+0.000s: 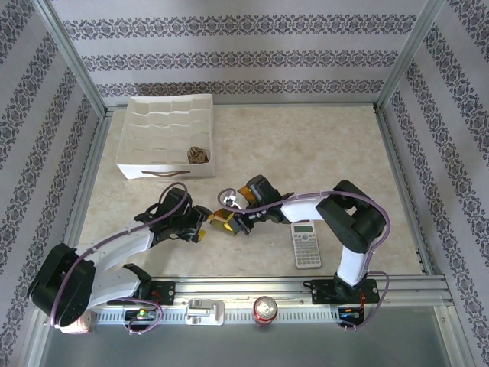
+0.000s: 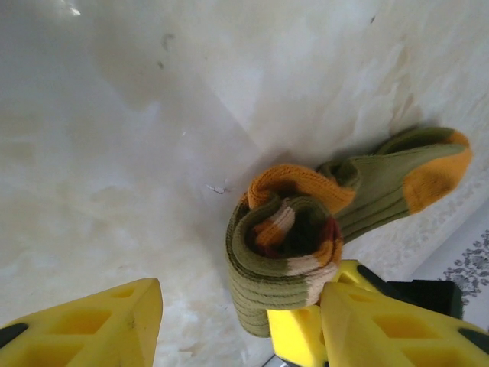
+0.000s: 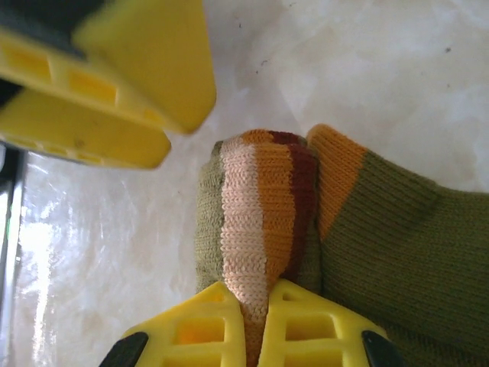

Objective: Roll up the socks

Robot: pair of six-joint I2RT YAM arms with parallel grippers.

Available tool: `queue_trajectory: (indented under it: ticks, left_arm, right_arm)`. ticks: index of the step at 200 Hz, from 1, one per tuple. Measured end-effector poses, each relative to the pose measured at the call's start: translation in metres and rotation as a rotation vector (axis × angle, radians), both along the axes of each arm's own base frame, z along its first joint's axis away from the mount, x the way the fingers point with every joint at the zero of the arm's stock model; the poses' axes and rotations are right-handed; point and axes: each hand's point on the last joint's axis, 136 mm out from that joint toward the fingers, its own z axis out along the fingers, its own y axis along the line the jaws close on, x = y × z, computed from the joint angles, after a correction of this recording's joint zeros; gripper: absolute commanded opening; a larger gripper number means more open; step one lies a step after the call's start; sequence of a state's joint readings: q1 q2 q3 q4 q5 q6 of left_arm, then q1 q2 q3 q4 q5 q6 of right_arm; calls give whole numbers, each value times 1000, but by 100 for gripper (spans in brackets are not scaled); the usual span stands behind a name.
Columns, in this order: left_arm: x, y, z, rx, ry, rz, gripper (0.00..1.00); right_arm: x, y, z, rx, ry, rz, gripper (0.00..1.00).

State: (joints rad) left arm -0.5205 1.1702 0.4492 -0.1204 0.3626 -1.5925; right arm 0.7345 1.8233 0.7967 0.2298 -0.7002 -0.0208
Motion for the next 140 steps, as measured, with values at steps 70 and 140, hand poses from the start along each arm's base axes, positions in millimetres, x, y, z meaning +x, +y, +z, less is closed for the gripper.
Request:
queue_trajectory:
  ticks: [70,140]
  left_arm:
    - [11,-22,-7,-8,-24,-45,57]
    - [19,-32,1,-28,-68,-49,59]
  right_arm:
    - [8,-7,-1,45,197,-53,0]
    - [12,-14,-1,68,299,-81,0]
